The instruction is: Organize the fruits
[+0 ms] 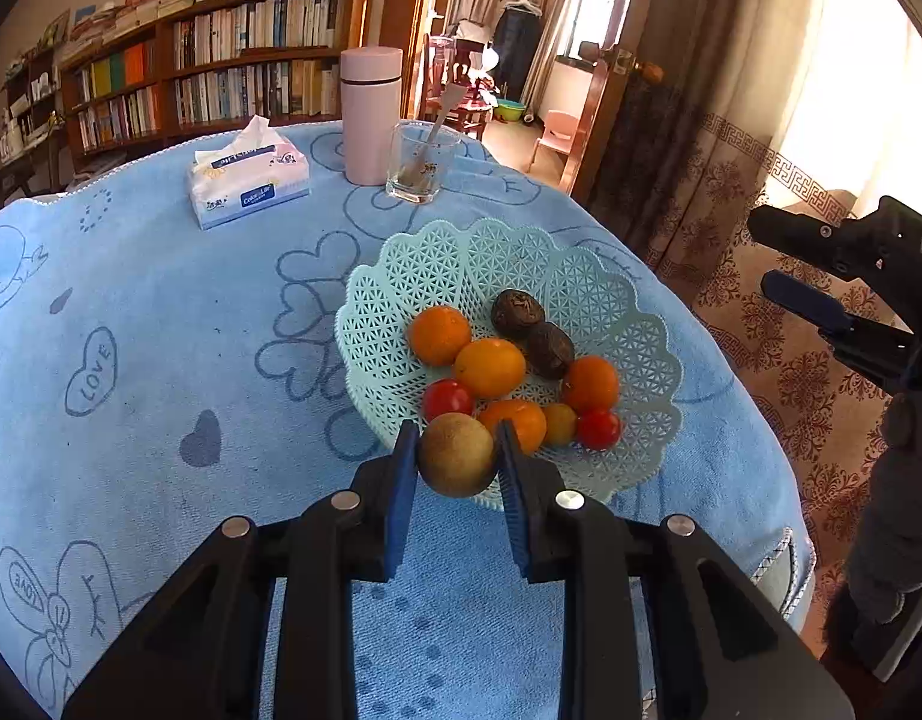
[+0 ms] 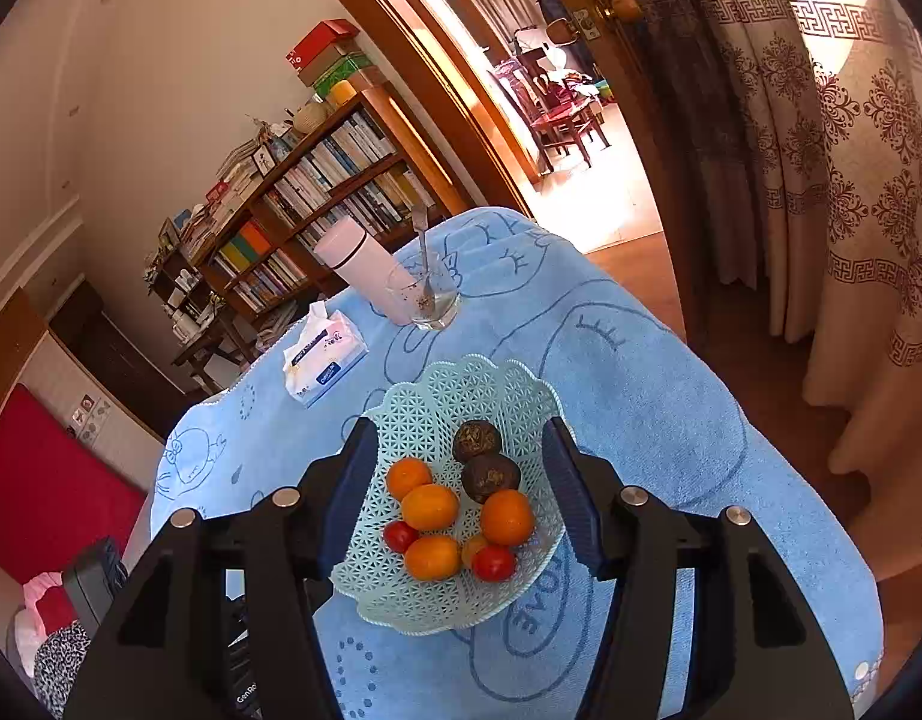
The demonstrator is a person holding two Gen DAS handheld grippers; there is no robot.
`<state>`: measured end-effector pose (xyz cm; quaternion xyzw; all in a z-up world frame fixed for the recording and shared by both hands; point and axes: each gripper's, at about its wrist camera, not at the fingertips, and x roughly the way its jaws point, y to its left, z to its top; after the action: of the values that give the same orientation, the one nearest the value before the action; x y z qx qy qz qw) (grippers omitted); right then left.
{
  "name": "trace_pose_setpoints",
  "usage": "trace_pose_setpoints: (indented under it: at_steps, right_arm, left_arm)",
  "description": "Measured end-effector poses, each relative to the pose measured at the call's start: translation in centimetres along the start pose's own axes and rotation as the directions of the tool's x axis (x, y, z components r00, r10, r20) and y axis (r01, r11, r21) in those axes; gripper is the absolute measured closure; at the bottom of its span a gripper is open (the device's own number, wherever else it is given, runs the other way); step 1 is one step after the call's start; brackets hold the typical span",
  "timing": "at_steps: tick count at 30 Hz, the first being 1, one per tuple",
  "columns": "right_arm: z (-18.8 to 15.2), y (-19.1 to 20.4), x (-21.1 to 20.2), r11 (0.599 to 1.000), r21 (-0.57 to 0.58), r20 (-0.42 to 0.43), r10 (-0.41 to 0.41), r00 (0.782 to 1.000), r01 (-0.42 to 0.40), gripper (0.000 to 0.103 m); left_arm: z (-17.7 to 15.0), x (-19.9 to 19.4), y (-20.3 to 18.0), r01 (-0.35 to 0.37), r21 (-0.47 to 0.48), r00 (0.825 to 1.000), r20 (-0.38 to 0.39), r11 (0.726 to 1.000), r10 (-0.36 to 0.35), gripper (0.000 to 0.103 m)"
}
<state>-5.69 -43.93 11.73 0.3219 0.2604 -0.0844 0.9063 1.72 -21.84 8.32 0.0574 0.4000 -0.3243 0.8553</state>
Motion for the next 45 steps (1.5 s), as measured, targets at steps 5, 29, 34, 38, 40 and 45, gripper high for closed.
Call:
trace_pose_setpoints:
  at_steps: [5,29,34,38,40,45]
  right_arm:
    - [0.1,-0.3,-0.1,1.000,0.006,0.001,0.000,1.000,0.000,0.044]
    - [-1.5,-0.4,-1.8,0.990,-0.134,-0.005,-0.054,0.999,0.053,0.009]
    - [-2.4,-0.7,-1.1,0.984,-0.167,-0.026,-0.072,0.997,0.066,0.009]
    - [-3.0,0.6,-1.5,0.970,-0.233,0.046,-0.055,0.997,0.064,0.003]
    - [-3.6,1.4,-1.5,0.956,-0.285,0.081,-0.051,0.995,0.072,0.003]
    - [-4.8,2.4,-0.2,0.928,-0.360,0.071,-0.076,0.995,0.096,0.003]
  left_arm:
    - [0.3,0.6,-0.7,0.050,-0.010,0.999,0.001,0.999,-0.050,0.072]
    - [-1.5,-5.6,-0.4,-0.319,0.060,0.920,0.261,0.946,0.294,0.010]
    - [-1.9,-6.0,-0.2,-0.385,0.047,0.890,0.285,0.922,0.357,0.010]
    - [-1.9,-6.2,0.0,-0.394,0.044,0.884,0.291,0.918,0.366,0.010]
    - [-2.0,-6.1,0.1,-0.398,0.039,0.882,0.290,0.916,0.371,0.010]
    - [-2.2,-5.8,0.3,-0.425,0.035,0.873,0.281,0.905,0.399,0.010]
